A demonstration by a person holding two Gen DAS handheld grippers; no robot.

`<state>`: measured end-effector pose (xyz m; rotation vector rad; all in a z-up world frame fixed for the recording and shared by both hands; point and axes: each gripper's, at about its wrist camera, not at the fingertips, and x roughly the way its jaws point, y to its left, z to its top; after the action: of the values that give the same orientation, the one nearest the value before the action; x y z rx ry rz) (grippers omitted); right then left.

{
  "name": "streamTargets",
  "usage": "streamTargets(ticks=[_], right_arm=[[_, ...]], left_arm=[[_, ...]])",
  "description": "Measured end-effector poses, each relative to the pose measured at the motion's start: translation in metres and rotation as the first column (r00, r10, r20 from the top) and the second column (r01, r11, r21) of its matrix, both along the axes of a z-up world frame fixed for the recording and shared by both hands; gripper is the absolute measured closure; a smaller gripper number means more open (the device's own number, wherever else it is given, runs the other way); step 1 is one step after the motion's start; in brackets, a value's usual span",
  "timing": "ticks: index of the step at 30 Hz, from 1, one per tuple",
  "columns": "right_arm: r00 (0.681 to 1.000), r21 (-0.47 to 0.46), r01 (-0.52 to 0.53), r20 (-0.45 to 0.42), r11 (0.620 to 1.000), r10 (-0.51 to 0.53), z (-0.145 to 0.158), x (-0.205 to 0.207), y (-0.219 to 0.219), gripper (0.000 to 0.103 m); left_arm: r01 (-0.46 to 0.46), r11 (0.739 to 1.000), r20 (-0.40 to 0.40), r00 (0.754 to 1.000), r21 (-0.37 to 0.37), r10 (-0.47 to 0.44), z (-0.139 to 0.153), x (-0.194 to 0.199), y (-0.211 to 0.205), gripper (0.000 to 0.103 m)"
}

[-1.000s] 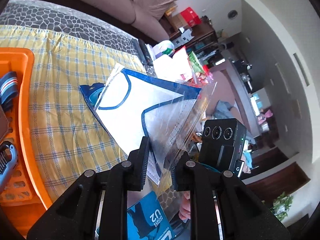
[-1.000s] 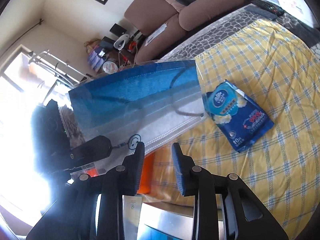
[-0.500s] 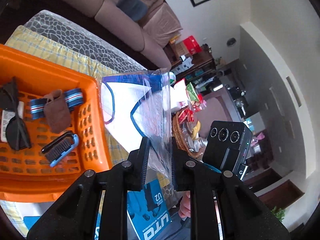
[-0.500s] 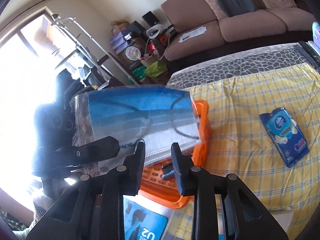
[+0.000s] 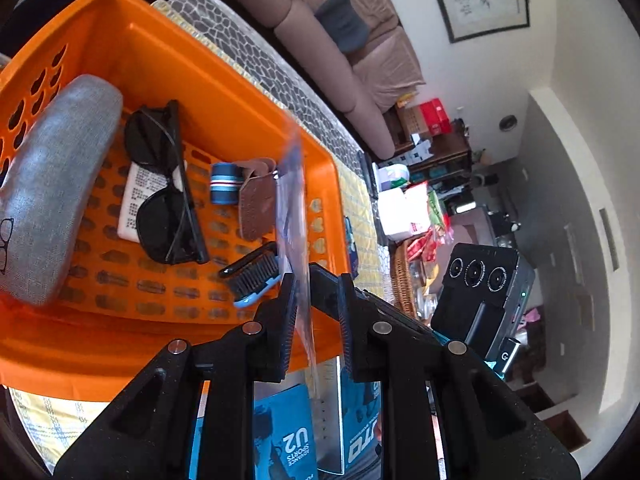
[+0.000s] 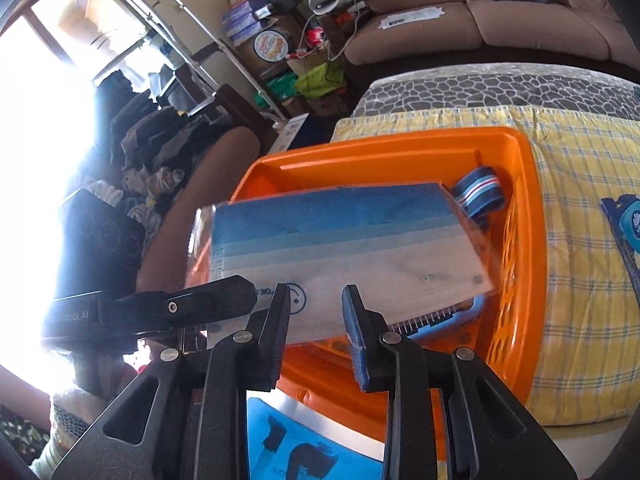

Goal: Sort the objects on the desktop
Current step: 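Carry the mask bag into the orange basket and open the right gripper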

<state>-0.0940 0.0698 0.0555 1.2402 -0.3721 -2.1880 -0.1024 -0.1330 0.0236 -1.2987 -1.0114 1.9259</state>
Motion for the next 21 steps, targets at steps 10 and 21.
streamTargets(ticks=[10, 21], right_arm=[[0.997, 0.043, 0.046, 0.065, 0.998, -0.049, -0.036, -0.007, 0.001, 0.074], [0.996, 0.022, 0.090, 0.014, 0.996, -0.091, -0.007, -0.001, 0.026, 0.050]], left_arm=[[-0.087, 0.987, -0.009, 0.996, -0.133, 0.087, -0.006, -0.001, -0.018, 0.040], [-0.164, 0.974, -0.068, 0.986, -0.154, 0.155, 0.028, 0.005, -0.033, 0.016]])
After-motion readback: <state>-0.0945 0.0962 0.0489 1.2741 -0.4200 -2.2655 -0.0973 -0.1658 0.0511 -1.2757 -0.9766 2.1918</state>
